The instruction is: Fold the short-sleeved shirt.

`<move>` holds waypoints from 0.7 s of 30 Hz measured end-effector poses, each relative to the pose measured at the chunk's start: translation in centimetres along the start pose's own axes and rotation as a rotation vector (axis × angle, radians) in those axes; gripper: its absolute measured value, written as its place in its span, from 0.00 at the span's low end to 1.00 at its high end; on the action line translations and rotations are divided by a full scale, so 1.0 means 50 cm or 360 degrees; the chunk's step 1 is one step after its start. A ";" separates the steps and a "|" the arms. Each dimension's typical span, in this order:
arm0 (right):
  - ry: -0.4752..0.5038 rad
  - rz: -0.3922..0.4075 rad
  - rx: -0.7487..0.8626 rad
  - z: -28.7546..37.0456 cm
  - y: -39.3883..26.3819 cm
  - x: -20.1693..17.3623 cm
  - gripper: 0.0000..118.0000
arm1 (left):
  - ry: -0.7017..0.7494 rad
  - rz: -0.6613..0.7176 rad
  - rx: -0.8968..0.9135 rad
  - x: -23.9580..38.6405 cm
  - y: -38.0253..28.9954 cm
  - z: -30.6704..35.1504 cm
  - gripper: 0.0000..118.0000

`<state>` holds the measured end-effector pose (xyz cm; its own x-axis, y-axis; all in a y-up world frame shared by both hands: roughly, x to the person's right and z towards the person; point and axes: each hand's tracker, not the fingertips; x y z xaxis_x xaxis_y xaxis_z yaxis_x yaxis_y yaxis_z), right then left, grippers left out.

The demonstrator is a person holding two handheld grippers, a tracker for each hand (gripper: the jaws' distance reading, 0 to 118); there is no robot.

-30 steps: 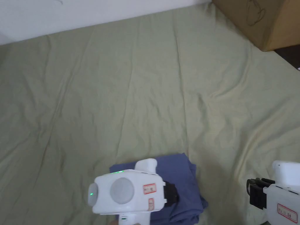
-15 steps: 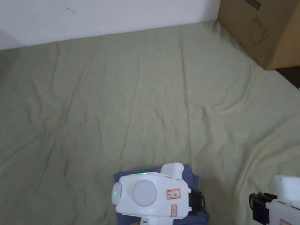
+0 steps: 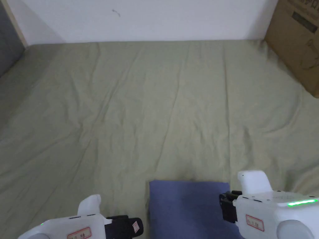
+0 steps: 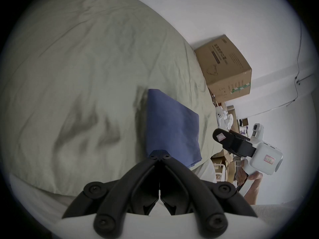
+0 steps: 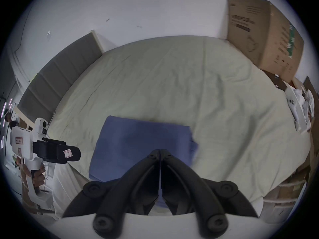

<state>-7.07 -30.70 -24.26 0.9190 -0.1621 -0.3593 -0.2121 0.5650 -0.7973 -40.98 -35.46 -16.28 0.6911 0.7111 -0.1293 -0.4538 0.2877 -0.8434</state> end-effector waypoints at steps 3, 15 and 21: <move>-0.0014 0.0107 -0.0141 -0.069 -0.004 -0.023 0.01 | -0.0042 0.0044 0.0008 -0.015 -0.008 -0.001 0.00; -0.0012 -0.0002 -0.0309 -0.122 -0.015 -0.009 0.01 | -0.0289 0.0205 -0.0128 -0.047 0.055 -0.094 0.92; -0.0002 -0.0002 -0.0303 -0.122 -0.018 -0.006 0.01 | -0.0478 0.0421 -0.0245 -0.071 0.094 -0.197 0.92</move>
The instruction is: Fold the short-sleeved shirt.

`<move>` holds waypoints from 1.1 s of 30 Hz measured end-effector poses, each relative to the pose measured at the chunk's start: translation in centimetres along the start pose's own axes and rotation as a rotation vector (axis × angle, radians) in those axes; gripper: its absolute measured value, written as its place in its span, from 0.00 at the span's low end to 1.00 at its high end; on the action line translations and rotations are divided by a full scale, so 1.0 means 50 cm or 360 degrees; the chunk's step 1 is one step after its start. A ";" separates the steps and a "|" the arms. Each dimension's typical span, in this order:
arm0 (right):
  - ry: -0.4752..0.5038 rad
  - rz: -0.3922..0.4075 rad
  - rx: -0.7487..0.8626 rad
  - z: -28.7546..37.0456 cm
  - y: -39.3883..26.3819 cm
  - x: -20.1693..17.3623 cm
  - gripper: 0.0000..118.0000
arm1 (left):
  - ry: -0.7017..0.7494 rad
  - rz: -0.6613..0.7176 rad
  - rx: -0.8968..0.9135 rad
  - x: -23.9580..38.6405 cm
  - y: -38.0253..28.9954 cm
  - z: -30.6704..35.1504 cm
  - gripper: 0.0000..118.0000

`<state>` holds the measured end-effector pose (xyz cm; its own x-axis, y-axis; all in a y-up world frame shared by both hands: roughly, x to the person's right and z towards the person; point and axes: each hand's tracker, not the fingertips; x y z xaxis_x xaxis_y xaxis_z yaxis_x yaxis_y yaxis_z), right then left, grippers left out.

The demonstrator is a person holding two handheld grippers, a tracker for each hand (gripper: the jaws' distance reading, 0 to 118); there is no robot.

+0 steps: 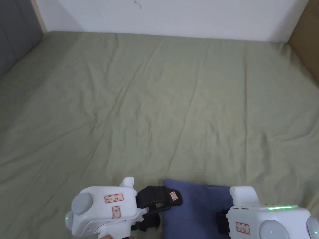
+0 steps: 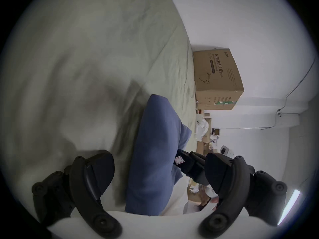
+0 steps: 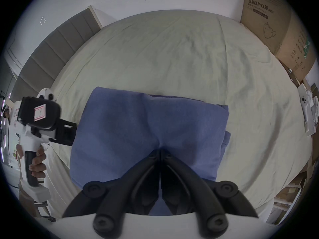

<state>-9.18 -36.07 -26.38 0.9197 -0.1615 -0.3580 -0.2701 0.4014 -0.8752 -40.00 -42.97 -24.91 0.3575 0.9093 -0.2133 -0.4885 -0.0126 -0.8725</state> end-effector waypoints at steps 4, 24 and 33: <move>0.0018 -0.0012 -0.0005 0.001 0.002 0.005 0.01 | -0.0071 -0.0034 -0.0156 0.010 0.004 -0.052 0.59; 0.0015 -0.0040 0.0156 0.058 0.038 0.004 0.01 | 0.1109 -0.0525 -0.0010 -0.001 0.206 0.364 0.21; -0.0073 -0.0089 0.0109 0.034 0.046 0.018 0.01 | 0.2245 -0.0708 -0.0002 -0.026 0.340 0.554 0.21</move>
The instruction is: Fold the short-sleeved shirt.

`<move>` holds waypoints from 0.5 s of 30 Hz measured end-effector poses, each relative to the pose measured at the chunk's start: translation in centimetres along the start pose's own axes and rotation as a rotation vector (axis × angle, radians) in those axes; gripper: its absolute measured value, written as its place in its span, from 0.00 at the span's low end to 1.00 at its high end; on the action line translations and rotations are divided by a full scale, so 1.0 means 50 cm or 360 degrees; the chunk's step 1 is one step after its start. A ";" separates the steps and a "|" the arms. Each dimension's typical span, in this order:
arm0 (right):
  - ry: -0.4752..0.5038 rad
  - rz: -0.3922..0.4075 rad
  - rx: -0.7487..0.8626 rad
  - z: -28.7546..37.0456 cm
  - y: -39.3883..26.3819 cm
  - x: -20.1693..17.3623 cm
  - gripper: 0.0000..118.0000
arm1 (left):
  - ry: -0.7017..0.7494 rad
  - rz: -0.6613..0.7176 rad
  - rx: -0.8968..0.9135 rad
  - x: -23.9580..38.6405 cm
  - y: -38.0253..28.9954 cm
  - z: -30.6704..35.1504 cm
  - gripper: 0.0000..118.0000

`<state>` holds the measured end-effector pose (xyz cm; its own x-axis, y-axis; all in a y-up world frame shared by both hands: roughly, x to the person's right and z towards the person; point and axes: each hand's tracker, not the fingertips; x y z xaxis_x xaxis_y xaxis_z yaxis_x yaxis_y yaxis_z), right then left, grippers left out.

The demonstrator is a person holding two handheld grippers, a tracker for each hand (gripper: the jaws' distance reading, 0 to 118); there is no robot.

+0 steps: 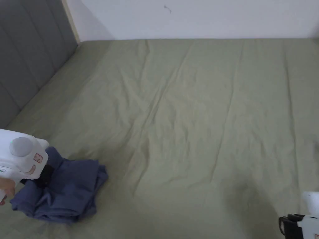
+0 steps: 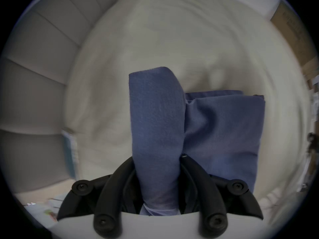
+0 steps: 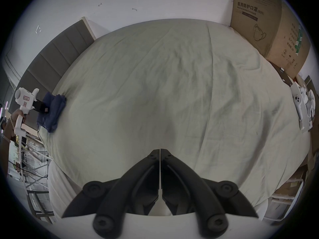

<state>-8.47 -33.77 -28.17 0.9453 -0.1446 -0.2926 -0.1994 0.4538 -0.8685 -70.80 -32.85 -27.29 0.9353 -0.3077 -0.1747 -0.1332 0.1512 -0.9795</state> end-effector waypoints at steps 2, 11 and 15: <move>-0.0008 -0.0006 -0.0010 -0.007 0.001 0.000 0.01 | 0.0181 -0.0015 0.0048 -0.025 0.004 -0.013 0.21; 0.0002 0.0015 -0.0038 -0.018 0.004 -0.009 0.01 | 0.0043 0.0293 0.0213 -0.050 -0.016 0.039 0.89; 0.0025 0.0033 -0.0004 -0.001 0.003 -0.012 0.01 | 0.0025 0.0234 0.0348 -0.010 -0.024 0.106 0.05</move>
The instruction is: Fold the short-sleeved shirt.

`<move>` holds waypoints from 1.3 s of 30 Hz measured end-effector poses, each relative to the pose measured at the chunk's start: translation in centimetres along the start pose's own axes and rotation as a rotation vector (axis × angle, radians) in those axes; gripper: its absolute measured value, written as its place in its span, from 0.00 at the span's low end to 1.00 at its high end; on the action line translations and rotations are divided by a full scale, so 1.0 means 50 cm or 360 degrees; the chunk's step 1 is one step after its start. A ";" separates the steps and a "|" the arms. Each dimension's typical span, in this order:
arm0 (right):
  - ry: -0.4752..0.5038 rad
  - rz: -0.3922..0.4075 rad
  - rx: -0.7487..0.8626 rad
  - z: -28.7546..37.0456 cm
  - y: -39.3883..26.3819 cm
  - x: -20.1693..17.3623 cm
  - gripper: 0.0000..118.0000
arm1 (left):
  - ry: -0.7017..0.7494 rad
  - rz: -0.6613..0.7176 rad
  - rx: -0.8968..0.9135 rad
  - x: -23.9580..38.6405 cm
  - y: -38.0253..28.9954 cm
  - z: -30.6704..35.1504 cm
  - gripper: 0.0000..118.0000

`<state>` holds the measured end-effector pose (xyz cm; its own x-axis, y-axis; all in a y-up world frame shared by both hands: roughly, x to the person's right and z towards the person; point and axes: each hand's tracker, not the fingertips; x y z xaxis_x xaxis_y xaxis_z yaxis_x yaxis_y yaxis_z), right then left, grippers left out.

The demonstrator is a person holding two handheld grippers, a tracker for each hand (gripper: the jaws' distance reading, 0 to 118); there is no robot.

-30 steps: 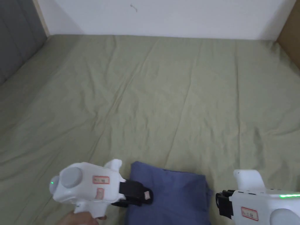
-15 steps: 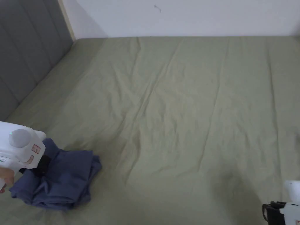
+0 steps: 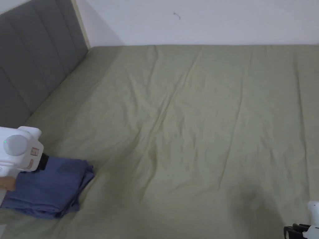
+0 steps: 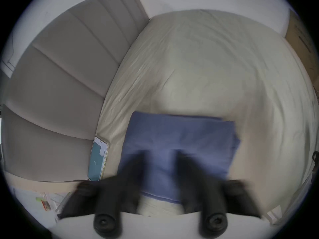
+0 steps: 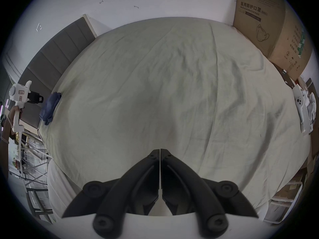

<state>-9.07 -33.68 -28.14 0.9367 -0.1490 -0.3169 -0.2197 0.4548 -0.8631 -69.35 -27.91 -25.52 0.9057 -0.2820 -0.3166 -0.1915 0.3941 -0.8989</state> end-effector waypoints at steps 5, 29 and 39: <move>0.0031 -0.0027 0.0062 0.025 -0.001 0.004 0.01 | -0.0310 0.0041 0.0216 0.119 -0.032 0.117 0.00; -0.0120 -0.0079 0.1195 0.345 0.033 -0.063 0.01 | -0.0401 0.0307 0.1374 0.486 -0.243 0.562 0.00; -0.0219 0.0041 0.1363 0.399 0.028 -0.093 0.01 | -0.0280 0.0261 0.1584 0.525 -0.260 0.614 0.00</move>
<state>-8.27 -14.86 -20.03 0.9710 -0.0473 -0.2342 -0.0121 0.9693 -0.2457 -31.46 -13.57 -12.84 0.9546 -0.0587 -0.2921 0.0105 0.9864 -0.1640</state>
